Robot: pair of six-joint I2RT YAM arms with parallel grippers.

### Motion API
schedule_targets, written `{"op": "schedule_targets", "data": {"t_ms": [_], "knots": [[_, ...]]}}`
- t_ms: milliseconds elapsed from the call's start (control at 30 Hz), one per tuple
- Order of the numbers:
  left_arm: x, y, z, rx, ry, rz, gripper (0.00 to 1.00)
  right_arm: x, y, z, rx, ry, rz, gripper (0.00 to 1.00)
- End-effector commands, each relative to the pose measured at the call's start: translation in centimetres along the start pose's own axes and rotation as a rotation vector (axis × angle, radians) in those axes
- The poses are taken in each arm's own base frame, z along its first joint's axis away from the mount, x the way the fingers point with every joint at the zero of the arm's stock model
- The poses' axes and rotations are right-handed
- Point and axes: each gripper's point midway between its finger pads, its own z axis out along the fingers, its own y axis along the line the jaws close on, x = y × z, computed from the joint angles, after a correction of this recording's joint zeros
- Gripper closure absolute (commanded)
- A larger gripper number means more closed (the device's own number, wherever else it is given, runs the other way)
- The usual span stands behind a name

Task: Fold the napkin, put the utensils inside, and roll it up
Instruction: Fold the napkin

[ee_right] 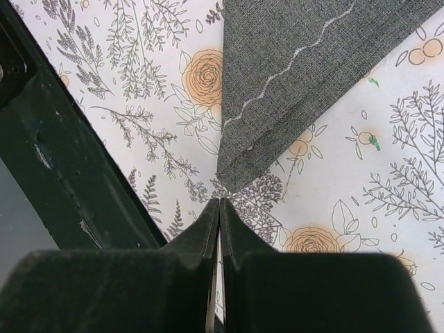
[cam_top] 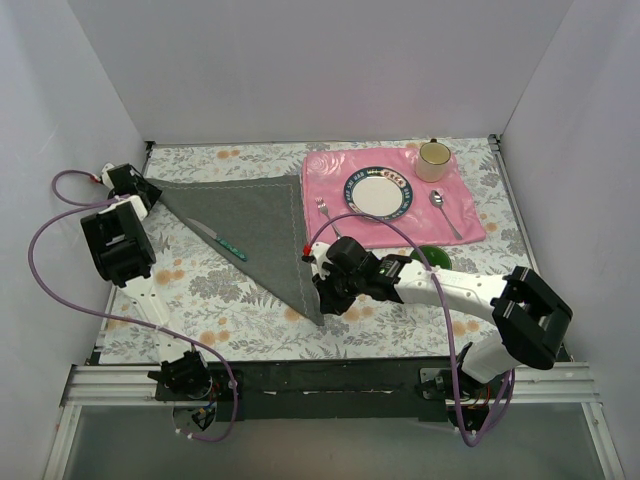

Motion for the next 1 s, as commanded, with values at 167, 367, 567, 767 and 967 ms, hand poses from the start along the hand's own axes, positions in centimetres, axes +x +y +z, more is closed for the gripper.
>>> {"op": "schedule_targets", "data": {"t_ms": [167,367,567,767,967], "knots": [[-1.9,-1.0,1.2,0.067,-0.058,0.038,0.74,-1.9,0.5,-1.3,0.010,-0.051,-0.012,0.94],[-3.5,-2.7,0.3,0.128,-0.090,0.088,0.96,-1.9,0.6,-1.5,0.012,-0.049,-0.007,0.95],[-5.2,-4.9,-3.7,0.182,-0.155,0.091,0.98,-2.5,0.8,-1.5,0.007,-0.064,-0.004,0.95],[-4.7,-7.6,-8.6,0.258,-0.143,0.051,0.99,-2.4,0.9,-1.5,-0.006,-0.075,-0.002,0.96],[-1.2,-8.7,-12.7,0.295,-0.056,0.030,0.99,-1.6,1.0,-1.7,-0.014,-0.087,0.004,0.96]]}}
